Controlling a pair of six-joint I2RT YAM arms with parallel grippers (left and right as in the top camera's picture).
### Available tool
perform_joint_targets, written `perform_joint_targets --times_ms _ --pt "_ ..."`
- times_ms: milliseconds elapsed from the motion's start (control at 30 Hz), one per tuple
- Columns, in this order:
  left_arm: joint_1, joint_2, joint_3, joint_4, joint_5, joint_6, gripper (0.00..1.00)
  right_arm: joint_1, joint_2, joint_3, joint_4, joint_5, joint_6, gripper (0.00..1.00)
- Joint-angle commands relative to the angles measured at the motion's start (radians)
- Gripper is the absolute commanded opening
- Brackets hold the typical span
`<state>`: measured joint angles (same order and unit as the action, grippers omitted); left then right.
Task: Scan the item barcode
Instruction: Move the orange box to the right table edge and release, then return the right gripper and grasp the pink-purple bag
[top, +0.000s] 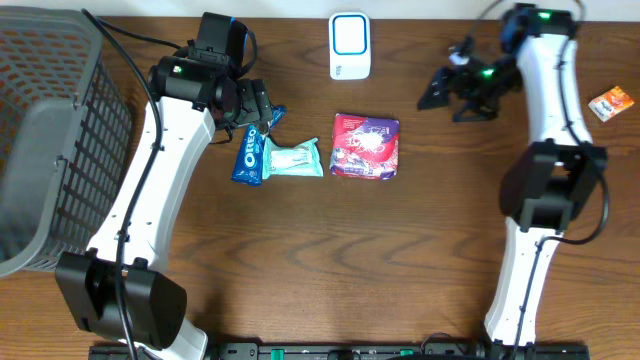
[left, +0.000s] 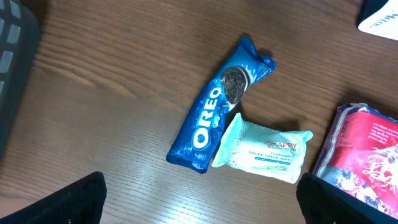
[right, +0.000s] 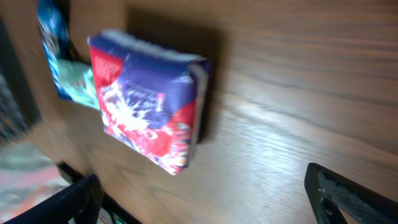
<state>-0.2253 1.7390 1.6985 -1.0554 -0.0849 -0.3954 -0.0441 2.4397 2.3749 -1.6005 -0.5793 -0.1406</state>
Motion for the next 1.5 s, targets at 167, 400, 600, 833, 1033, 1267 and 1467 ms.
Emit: perform_joint_targets --times_ms 167,400,600,833,1033,1267,1467 --pt "0.001 0.006 0.005 -0.006 -0.009 0.002 0.98 0.165 0.001 -0.003 -0.008 0.135 0.055 0.99" --pt "0.001 0.006 0.005 -0.006 -0.009 0.002 0.98 0.235 0.001 -0.074 0.019 0.25 0.107 0.99" --pt "0.002 0.006 0.005 -0.006 -0.009 0.002 0.98 0.251 0.001 -0.226 0.154 0.174 0.122 0.74" --pt "0.001 0.006 0.005 -0.006 -0.009 0.002 0.98 0.252 0.001 -0.371 0.311 0.079 0.155 0.3" --pt "0.001 0.006 0.005 -0.006 -0.009 0.002 0.98 0.251 0.0 -0.372 0.318 0.079 0.155 0.01" --pt "0.001 0.006 0.005 -0.006 -0.009 0.002 0.98 0.248 -0.001 -0.268 0.318 0.103 0.143 0.01" --pt "0.001 0.006 0.005 -0.006 -0.009 0.002 0.98 0.266 -0.007 -0.102 0.256 0.409 0.2 0.01"
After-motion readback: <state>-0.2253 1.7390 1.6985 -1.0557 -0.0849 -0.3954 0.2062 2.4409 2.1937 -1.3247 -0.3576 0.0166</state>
